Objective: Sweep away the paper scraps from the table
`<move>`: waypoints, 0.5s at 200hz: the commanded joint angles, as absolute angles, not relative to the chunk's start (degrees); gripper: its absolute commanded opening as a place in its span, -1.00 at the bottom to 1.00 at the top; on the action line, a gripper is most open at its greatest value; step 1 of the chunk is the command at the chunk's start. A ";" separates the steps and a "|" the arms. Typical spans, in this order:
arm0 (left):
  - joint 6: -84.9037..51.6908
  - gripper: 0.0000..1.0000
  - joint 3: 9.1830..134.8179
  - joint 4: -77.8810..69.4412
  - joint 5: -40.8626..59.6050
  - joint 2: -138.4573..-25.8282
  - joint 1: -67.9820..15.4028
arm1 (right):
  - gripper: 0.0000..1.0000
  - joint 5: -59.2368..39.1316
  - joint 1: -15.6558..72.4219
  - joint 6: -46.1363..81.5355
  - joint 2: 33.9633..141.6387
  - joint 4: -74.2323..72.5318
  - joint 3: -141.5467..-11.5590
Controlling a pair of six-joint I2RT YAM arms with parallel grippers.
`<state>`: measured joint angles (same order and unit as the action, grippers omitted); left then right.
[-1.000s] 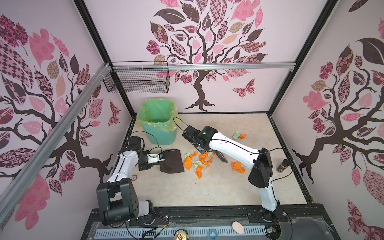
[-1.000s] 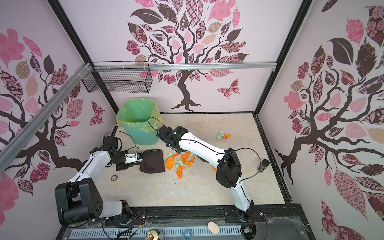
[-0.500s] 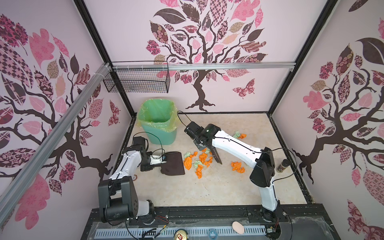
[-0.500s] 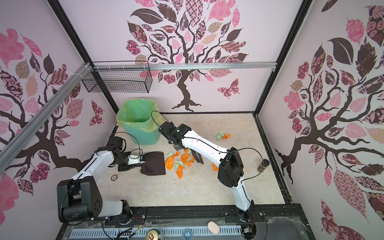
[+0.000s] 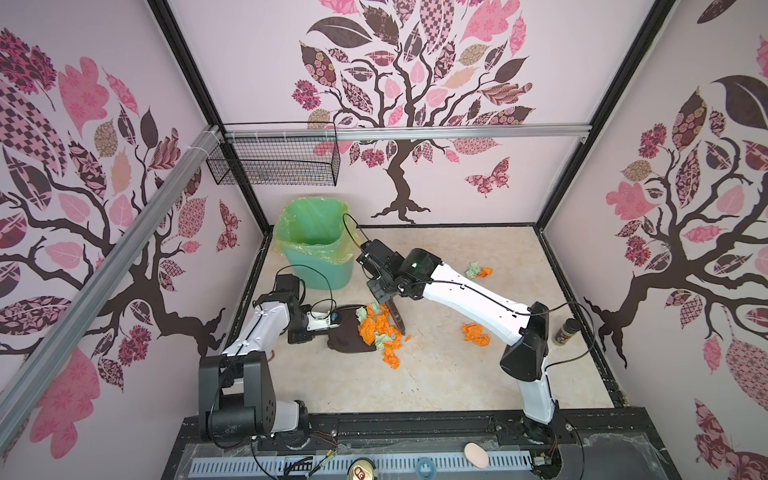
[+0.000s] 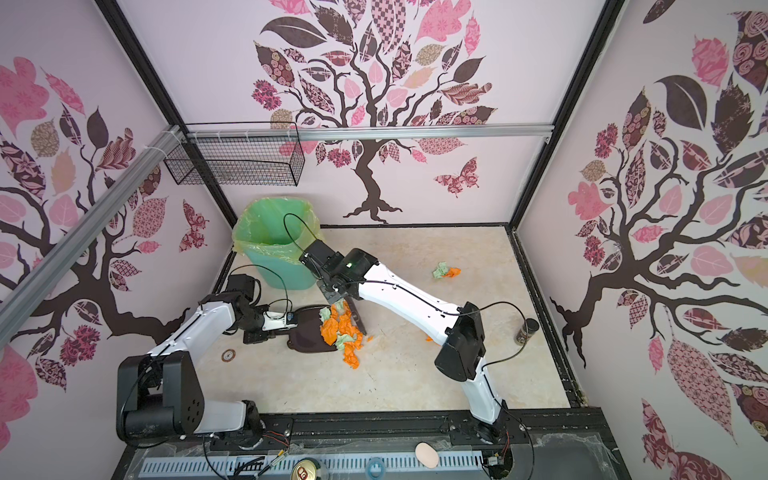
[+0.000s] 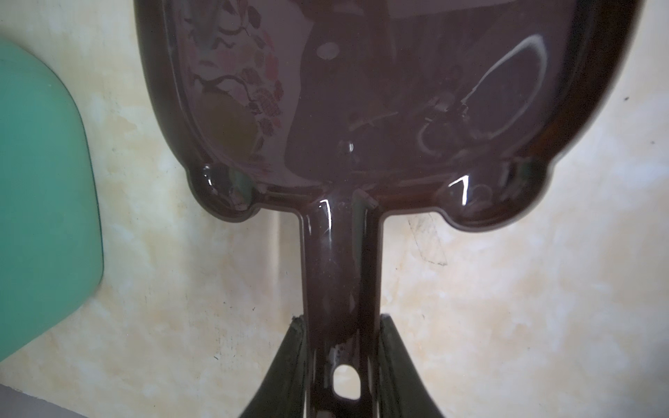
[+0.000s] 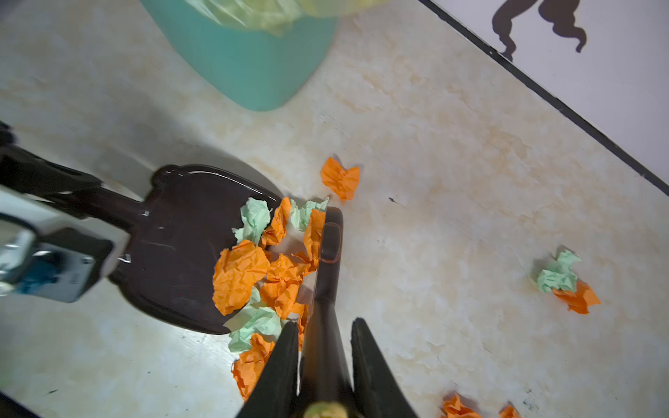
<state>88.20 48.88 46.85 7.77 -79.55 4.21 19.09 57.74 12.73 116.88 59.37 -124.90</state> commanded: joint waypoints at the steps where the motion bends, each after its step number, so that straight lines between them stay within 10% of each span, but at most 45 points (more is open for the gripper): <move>1: 86.35 -0.97 48.87 47.72 8.01 -79.63 2.98 | -1.00 17.09 59.12 13.31 120.49 61.31 -130.78; 100: 84.55 -0.97 48.65 47.98 9.47 -80.13 2.13 | -1.00 22.82 59.90 13.55 116.44 61.48 -132.86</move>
<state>85.27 48.90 47.29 8.29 -79.55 2.31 15.46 60.07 13.13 119.59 60.25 -132.11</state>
